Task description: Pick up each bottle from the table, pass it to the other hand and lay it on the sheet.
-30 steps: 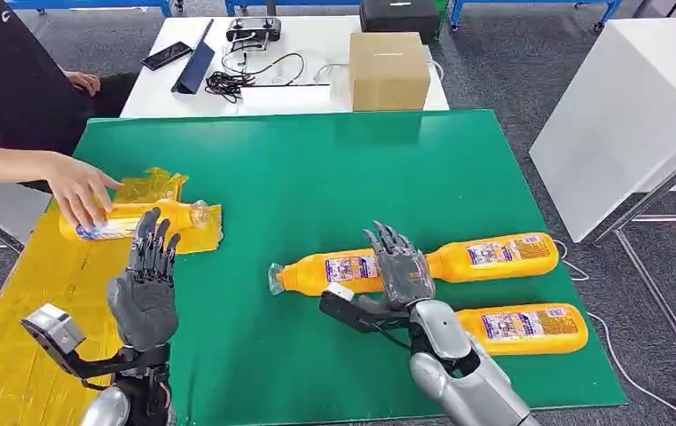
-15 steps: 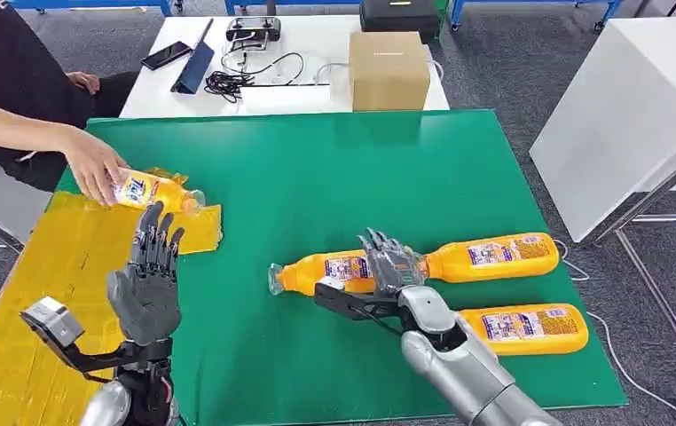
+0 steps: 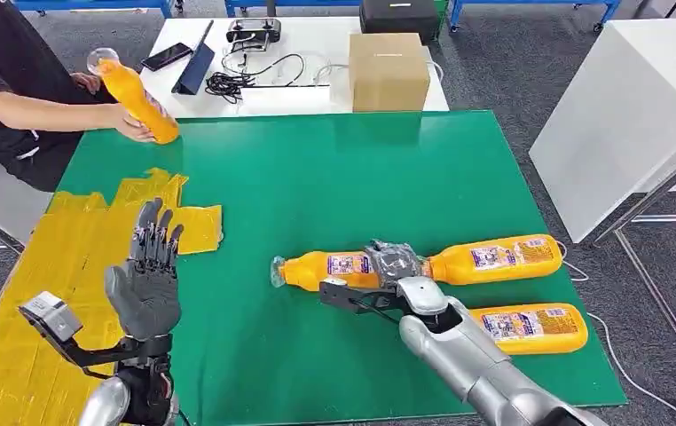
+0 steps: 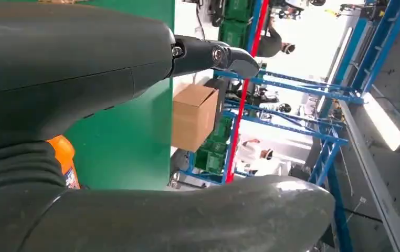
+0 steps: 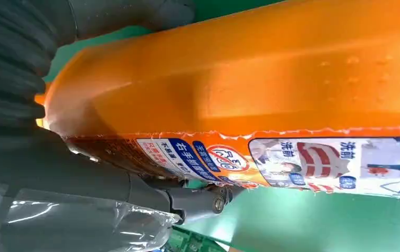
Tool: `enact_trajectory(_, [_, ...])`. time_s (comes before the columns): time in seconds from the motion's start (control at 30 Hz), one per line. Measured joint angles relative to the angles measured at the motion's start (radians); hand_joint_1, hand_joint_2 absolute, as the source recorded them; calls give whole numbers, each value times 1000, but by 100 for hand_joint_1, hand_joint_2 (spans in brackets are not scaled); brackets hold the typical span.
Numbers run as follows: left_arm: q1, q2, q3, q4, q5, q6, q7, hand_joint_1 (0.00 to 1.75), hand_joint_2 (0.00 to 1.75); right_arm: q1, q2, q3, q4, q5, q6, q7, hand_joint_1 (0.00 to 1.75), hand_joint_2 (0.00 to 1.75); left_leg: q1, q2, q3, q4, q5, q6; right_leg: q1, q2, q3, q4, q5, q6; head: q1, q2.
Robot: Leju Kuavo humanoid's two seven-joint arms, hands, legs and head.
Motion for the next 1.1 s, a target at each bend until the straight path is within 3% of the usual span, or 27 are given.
enact_trajectory(0.27, [0, 0, 0, 1, 9, 3, 0, 0, 0, -4, 15, 0, 24, -34, -81, -8, 175, 175, 0, 0, 1, 0, 0, 0, 0, 0, 1, 0, 0, 0, 0, 0])
enact_trajectory(0.43, [0, 0, 0, 6, 19, 9, 4, 0, 0, 51, 37, -32, -6, -61, -294, -76, 175, 175, 0, 0, -1, 0, 0, 0, 0, 0, -1, 0, 0, 0, -1, 0])
enact_trajectory(0.63, [0, 0, 0, 13, 21, 10, 6, 0, 0, 78, 51, -48, -34, -63, -310, -83, 175, 175, 0, 0, -2, 0, 0, 0, 0, 0, -2, 0, 0, 0, 0, 0])
enact_trajectory(0.67, [0, 0, 0, 14, 21, 10, 6, 0, 175, 81, 52, -50, -36, -63, -311, -83, 175, 175, 0, 1, -2, 0, 0, 0, 0, 0, -2, 0, 0, 0, 0, 0])
enact_trajectory(0.77, [0, 0, 0, 16, 21, 10, 8, 0, 175, 85, 54, -55, -41, -72, -324, -100, 175, 175, 0, 0, -2, 0, 0, 0, 0, 0, -2, 0, 0, 0, 0, 0])
enact_trajectory(0.8, [0, 0, 0, 18, 31, 8, 12, 0, 175, 97, 57, -62, -51, -96, -369, -150, 175, 175, 0, -1, -2, 0, 0, 0, 0, 0, -2, 0, 0, 0, 0, 0])
enact_trajectory(0.87, [11, 0, 1, 26, 60, -13, 11, 0, 175, 164, 70, -97, -142, -147, -565, -327, 175, 175, 0, -1, -3, 0, 0, 0, 0, 0, -2, 0, 0, 0, 0, 0])
enact_trajectory(0.93, [26, 0, 2, 37, 78, -33, -3, 0, 175, 213, 85, -102, -262, -145, -673, -388, 175, 175, 0, 1, -3, 0, -1, 0, 0, 1, -4, 0, 0, 0, -1, 0])
enact_trajectory(1.1, [34, 0, 0, 50, 115, -76, 2, 0, 175, 250, 105, -90, -393, -185, -651, -387, 175, 175, 1, 0, -4, -1, -1, -1, 0, 0, -4, 0, -1, -1, 0, 0])
